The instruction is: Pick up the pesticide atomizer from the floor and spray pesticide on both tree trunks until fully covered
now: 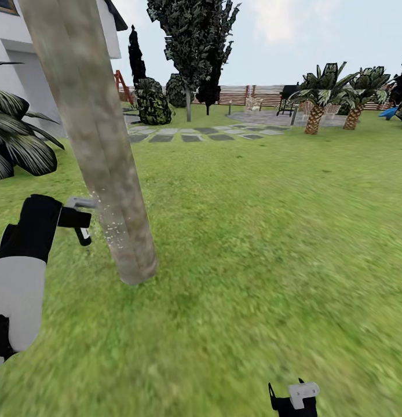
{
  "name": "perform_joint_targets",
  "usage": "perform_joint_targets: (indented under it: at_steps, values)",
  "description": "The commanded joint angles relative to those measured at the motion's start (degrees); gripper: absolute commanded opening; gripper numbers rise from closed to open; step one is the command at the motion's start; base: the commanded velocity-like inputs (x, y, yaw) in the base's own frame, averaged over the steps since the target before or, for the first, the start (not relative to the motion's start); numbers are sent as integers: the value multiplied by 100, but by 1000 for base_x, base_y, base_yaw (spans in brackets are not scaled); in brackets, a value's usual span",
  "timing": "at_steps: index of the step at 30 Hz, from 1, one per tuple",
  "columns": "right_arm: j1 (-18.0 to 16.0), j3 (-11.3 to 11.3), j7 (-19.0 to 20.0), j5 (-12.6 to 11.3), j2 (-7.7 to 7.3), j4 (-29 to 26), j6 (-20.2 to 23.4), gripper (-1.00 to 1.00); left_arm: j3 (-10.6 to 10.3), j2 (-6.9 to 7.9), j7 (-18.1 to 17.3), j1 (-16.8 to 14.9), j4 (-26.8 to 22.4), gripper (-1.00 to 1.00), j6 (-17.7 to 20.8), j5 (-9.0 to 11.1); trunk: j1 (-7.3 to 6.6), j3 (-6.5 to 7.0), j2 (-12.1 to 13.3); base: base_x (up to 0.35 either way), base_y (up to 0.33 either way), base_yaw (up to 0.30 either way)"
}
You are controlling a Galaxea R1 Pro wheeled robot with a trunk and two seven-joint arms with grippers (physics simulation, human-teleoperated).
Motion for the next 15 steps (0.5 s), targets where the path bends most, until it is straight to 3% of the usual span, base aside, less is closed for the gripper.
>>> perform_joint_targets:
  at_steps: [1,6,8,15]
  values:
    - [-1,-1,0,0,0,0,0,100,-3,37,-16,-1,0,-100,19,20,0,0,0,0,0,0]
    - [-2,6,0,0,0,0,0,100,-10,45,-439,40,-185,-100,32,24,0,0,0,0,-71,14]
    - [-2,6,0,0,0,0,0,100,-32,27,-655,41,-329,-100,39,24,0,0,0,0,-246,203]
    - [-3,6,1,0,0,0,0,100,-138,35,-700,39,-361,-100,42,22,0,0,0,0,-268,271]
